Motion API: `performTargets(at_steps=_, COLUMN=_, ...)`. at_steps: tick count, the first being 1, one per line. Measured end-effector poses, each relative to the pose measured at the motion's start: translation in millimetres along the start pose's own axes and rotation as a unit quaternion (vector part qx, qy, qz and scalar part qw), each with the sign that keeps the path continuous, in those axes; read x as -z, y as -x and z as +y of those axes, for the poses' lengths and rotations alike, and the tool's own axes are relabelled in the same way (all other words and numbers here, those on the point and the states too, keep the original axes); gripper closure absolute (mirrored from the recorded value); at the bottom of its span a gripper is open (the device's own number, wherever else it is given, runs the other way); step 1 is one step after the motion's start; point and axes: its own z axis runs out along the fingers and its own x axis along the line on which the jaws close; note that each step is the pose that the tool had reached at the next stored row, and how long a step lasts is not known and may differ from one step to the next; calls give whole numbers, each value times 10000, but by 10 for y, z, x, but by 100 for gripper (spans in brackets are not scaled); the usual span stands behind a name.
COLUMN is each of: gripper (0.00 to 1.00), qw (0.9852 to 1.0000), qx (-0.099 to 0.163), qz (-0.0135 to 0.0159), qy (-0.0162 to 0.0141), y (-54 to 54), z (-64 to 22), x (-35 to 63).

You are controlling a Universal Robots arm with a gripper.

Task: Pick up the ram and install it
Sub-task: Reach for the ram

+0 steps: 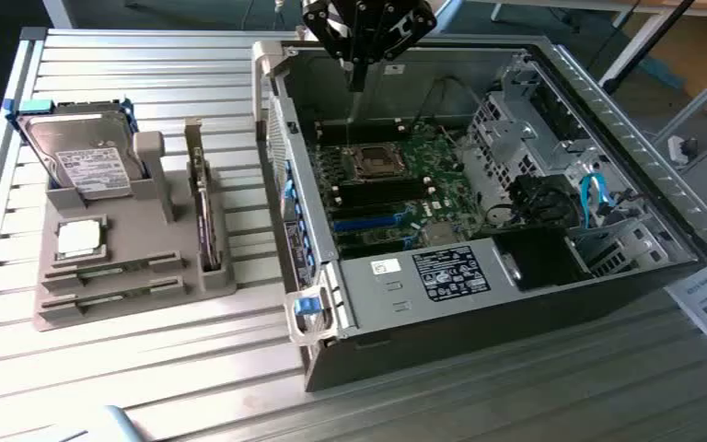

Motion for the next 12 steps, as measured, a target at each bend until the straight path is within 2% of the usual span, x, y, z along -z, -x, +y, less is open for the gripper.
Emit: performTargets(at_steps=12, gripper=89, qw=10000, qx=0, qz=0, qy=0, y=0, z=0, x=0)
